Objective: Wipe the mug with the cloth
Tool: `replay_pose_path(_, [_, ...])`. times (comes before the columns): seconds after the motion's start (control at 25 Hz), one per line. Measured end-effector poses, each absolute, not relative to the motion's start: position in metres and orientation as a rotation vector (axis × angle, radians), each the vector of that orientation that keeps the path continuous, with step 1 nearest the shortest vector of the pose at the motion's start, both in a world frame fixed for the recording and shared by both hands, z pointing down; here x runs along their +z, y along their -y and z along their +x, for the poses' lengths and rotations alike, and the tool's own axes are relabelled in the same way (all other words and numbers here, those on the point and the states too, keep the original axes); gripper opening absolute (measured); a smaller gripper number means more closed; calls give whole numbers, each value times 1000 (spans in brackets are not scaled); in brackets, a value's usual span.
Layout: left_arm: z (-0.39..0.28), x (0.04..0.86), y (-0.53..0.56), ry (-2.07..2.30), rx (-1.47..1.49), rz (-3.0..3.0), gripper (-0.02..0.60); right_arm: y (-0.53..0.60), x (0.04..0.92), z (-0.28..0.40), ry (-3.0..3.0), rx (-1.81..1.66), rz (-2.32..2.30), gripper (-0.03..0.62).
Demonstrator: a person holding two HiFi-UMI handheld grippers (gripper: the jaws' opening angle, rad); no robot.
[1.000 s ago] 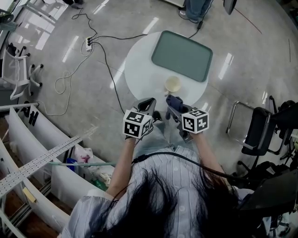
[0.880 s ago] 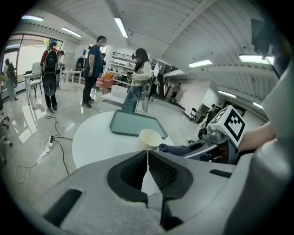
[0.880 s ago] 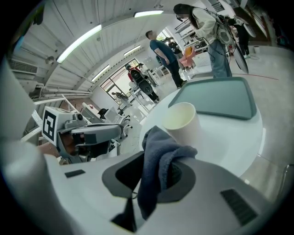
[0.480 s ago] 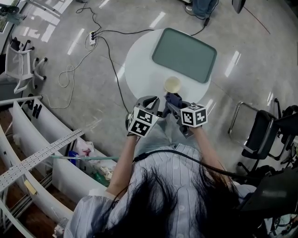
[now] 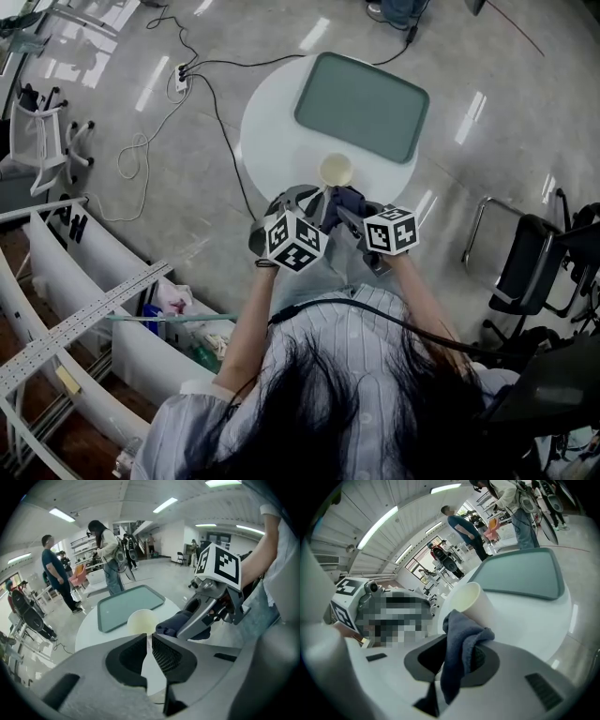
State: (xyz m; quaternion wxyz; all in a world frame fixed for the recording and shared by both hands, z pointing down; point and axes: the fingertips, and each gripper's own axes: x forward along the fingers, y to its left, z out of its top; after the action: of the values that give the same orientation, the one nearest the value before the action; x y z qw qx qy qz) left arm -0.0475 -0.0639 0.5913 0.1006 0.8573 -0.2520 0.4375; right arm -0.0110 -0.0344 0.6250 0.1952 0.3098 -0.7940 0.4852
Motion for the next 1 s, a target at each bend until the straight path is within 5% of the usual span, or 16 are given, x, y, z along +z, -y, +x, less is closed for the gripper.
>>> replay_pose_path(1.0, [6, 626, 72, 461, 1650, 2590, 21, 56, 626, 30, 2224, 1210, 795, 80])
